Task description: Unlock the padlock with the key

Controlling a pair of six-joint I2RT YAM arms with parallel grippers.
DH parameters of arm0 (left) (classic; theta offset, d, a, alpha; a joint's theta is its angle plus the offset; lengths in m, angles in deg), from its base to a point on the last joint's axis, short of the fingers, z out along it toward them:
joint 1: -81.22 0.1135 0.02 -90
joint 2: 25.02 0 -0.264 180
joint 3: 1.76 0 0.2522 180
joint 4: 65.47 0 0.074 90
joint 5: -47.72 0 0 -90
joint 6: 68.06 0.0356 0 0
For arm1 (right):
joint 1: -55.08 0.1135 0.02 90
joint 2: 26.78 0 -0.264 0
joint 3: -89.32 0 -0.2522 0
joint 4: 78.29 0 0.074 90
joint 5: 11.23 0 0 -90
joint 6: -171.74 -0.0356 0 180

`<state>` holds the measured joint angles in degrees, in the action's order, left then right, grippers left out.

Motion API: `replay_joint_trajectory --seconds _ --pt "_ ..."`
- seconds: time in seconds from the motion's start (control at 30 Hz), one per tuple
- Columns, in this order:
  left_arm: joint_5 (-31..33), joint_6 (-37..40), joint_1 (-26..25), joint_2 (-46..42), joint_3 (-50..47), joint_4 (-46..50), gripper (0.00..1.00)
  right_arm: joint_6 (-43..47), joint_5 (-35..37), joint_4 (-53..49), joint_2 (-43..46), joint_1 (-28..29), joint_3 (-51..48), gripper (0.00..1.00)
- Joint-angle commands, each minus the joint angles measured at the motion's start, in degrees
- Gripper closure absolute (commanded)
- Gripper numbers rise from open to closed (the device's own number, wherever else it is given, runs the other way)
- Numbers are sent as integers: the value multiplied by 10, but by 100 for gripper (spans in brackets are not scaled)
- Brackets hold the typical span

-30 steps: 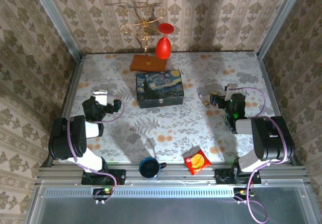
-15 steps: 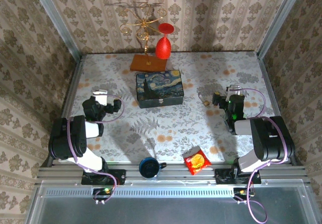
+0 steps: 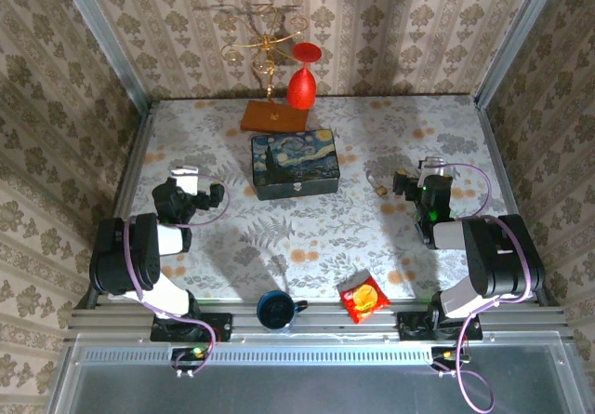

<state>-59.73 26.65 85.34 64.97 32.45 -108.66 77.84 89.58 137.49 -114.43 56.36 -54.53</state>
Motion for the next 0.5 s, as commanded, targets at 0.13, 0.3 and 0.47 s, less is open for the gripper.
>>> replay_joint_trajectory --seconds 0.13,0.3,0.47 --pt "7 9 -16 -6 4 7 0 -7 19 16 2 3 -5 0" --pt "10 9 -18 -7 5 8 0 -7 19 16 2 3 -5 0" --pt "10 9 -18 -7 4 8 0 -7 19 16 2 3 -5 0"
